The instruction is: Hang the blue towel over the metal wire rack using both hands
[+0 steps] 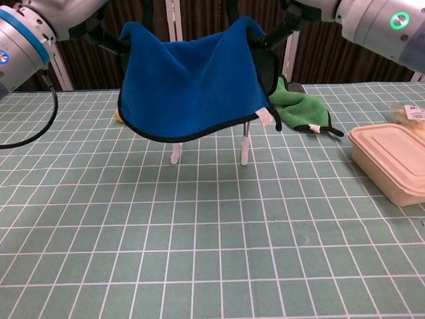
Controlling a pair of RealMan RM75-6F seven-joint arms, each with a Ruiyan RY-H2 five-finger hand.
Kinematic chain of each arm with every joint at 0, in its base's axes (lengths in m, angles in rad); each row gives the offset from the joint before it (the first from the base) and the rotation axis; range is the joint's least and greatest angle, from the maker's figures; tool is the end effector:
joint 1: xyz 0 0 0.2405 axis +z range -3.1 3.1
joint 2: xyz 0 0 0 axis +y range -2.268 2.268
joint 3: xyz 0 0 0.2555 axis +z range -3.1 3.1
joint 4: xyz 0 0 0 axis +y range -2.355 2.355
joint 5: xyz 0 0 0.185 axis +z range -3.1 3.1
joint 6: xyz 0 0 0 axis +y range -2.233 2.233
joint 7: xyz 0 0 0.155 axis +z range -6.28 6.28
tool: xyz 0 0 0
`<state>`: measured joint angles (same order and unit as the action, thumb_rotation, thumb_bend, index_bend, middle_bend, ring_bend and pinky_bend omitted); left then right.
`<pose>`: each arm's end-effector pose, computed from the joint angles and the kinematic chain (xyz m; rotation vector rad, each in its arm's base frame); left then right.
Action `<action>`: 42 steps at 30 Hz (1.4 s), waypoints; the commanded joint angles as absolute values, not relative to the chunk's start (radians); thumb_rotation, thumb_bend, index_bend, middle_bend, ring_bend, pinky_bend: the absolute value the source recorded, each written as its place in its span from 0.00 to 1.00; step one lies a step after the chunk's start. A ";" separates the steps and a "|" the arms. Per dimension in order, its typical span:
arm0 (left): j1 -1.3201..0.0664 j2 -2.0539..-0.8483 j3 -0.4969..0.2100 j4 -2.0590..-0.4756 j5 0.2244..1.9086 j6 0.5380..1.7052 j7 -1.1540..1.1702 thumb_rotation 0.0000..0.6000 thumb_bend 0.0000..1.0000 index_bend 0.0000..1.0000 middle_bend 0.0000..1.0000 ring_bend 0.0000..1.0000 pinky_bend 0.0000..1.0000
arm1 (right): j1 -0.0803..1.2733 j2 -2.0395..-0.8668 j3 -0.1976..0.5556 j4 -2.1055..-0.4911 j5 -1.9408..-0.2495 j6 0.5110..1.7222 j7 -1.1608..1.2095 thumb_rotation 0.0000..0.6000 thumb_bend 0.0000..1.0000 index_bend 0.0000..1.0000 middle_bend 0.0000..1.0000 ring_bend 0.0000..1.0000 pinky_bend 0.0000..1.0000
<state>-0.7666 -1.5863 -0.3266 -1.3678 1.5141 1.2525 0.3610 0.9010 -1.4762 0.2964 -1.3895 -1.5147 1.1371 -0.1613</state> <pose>-0.0748 0.3665 0.0678 -1.6779 -0.3416 -1.3166 -0.0406 -0.3827 0.0776 1.8628 -0.3723 1.3944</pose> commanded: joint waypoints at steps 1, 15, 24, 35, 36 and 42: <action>-0.783 -1.600 -0.339 -1.355 1.506 1.254 0.360 1.00 0.51 0.82 0.00 0.00 0.00 | 0.925 -1.480 0.328 -1.384 -1.479 1.114 -0.179 1.00 0.49 0.60 0.02 0.00 0.00; -0.847 -1.656 -0.401 -1.240 1.492 1.336 0.310 1.00 0.51 0.82 0.00 0.00 0.00 | 1.001 -1.469 0.422 -1.357 -1.347 1.059 -0.252 1.00 0.49 0.60 0.02 0.00 0.00; -0.858 -1.686 -0.378 -1.162 1.438 1.301 0.267 1.00 0.51 0.82 0.00 0.00 0.00 | 1.008 -1.512 0.387 -1.285 -1.305 1.035 -0.235 1.00 0.49 0.60 0.02 0.00 0.00; -0.859 -1.740 -0.342 -1.061 1.383 1.254 0.228 1.00 0.51 0.83 0.00 0.00 0.00 | 1.007 -1.599 0.331 -1.170 -1.306 1.013 -0.150 1.00 0.49 0.61 0.02 0.00 0.00; -0.859 -1.745 -0.339 -1.052 1.380 1.251 0.223 1.00 0.51 0.83 0.00 0.00 0.00 | 1.008 -1.609 0.328 -1.156 -1.306 1.011 -0.142 1.00 0.49 0.61 0.02 0.00 0.00; -0.863 -1.775 -0.329 -0.988 1.369 1.242 0.193 1.00 0.51 0.83 0.00 0.00 0.00 | 1.016 -1.653 0.316 -1.084 -1.311 1.003 -0.103 1.00 0.49 0.61 0.02 0.00 0.00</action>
<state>-0.8616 -1.7687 -0.3315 -0.9977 1.3730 1.2452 0.1995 1.0134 -1.6450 0.3196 -1.0930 -1.3091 1.0059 -0.1114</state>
